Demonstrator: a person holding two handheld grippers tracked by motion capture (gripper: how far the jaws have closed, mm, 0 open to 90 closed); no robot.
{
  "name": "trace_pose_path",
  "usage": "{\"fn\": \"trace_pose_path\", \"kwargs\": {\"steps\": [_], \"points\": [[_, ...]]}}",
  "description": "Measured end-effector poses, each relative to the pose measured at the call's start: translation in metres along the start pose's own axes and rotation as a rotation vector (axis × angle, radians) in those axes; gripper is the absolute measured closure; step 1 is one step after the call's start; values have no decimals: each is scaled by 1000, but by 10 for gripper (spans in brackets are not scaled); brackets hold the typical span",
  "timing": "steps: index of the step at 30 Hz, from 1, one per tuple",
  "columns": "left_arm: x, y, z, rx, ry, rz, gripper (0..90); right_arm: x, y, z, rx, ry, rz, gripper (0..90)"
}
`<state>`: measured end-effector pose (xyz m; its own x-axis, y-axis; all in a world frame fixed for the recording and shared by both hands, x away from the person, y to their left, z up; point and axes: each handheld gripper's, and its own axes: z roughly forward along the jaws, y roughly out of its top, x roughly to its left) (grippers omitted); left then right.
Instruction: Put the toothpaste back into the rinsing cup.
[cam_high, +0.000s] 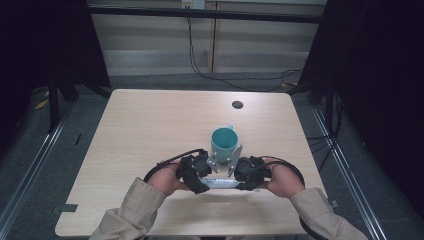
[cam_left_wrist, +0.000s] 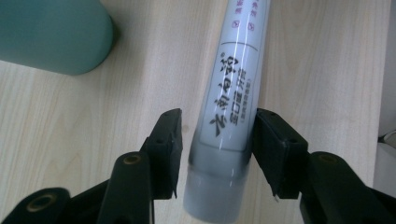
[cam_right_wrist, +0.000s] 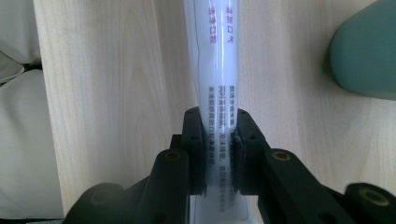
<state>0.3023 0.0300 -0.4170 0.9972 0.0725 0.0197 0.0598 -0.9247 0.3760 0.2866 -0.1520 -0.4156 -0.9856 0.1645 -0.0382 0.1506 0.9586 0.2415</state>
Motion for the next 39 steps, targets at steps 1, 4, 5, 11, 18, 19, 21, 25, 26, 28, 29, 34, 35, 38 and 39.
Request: {"fn": "trace_pose_path", "kwargs": {"steps": [1, 4, 5, 11, 18, 19, 21, 25, 26, 28, 29, 34, 35, 38, 39], "points": [[0, 1, 1, 0, -11, -1, 574, 0, 1, -2, 6, -5, 2, 777], [-1, 2, 2, 1, -9, 9, 585, 0, 2, -2, 11, -7, -4, 776], [-1, 2, 2, 11, -13, 11, 589, 0, 2, -2, 14, -10, -7, 775], [-1, 3, 3, -28, -25, -14, 585, 2, 5, -4, -2, -9, -16, 775], [-7, 2, 1, -16, -42, 16, 671, 3, 5, -3, -15, -11, -36, 763], [-8, 2, 2, -21, -43, 11, 687, 3, 4, -2, -15, 0, -38, 755], [-10, 3, 1, -12, -16, 23, 694, 4, 4, -2, -14, -6, -36, 749], [-10, 0, -4, -29, 3, 30, 710, 2, 2, -3, -49, -27, -7, 714], [-10, -1, -5, -45, 11, 24, 712, 1, 1, -4, -63, -23, -4, 701], [-11, -3, -7, -50, 41, 37, 719, 0, 0, -8, -91, -28, 30, 669], [-10, -4, -7, -54, 33, 10, 724, -2, -2, -10, -110, -42, 36, 564], [-8, -8, -12, -76, 44, -12, 726, -5, -9, -12, -139, -65, 88, 425], [-7, -9, -13, -81, 42, -16, 726, -8, -14, -13, -167, -67, 110, 365], [-5, -13, -14, -79, 48, -35, 727, -11, -24, -16, -218, -86, 167, 310], [-4, -14, -15, -77, 49, -36, 727, -11, -24, -16, -218, -86, 167, 310]]}}
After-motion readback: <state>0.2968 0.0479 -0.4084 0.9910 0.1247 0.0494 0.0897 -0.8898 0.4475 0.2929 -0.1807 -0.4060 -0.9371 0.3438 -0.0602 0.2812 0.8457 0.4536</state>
